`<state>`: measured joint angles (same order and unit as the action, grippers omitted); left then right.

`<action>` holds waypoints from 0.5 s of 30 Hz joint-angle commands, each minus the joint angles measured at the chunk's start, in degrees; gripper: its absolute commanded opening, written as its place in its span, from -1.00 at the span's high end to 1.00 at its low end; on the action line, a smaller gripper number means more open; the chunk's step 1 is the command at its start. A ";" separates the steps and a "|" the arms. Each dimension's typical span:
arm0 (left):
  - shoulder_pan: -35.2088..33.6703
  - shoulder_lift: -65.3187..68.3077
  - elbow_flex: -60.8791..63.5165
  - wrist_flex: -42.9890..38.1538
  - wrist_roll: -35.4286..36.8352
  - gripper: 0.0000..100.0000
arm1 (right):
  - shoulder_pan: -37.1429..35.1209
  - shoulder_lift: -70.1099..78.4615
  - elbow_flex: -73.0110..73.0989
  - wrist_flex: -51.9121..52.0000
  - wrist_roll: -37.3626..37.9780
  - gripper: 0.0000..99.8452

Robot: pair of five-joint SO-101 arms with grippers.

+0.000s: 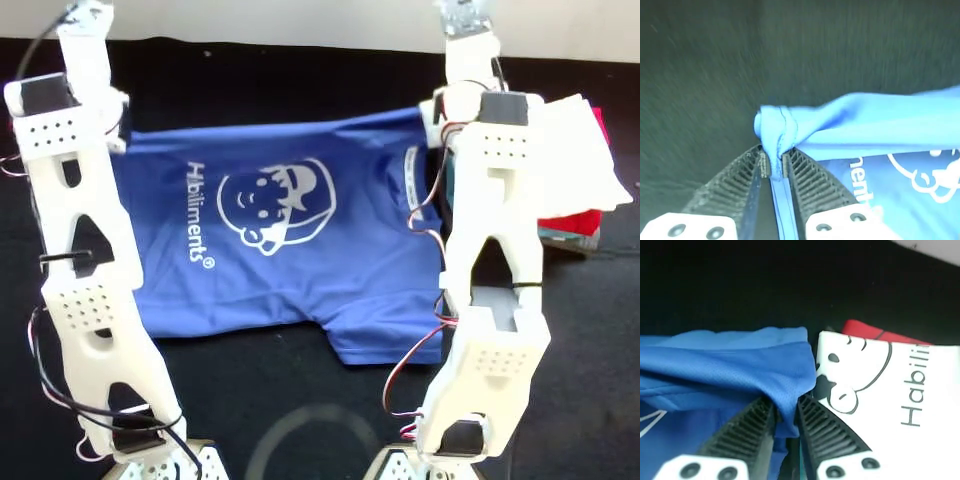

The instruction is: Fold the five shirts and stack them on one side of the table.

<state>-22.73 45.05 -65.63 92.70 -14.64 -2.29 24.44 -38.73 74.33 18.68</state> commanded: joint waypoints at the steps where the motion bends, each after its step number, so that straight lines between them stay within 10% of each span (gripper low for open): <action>1: 0.04 1.19 -2.24 3.87 -0.53 0.98 | 0.22 0.40 -2.59 5.58 -0.53 0.99; 15: -1.27 -7.52 19.21 8.62 -0.62 0.98 | -0.48 0.92 -2.77 25.98 -4.13 0.99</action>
<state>-23.25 46.02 -53.76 100.97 -14.73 -2.20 29.27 -38.99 96.75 17.10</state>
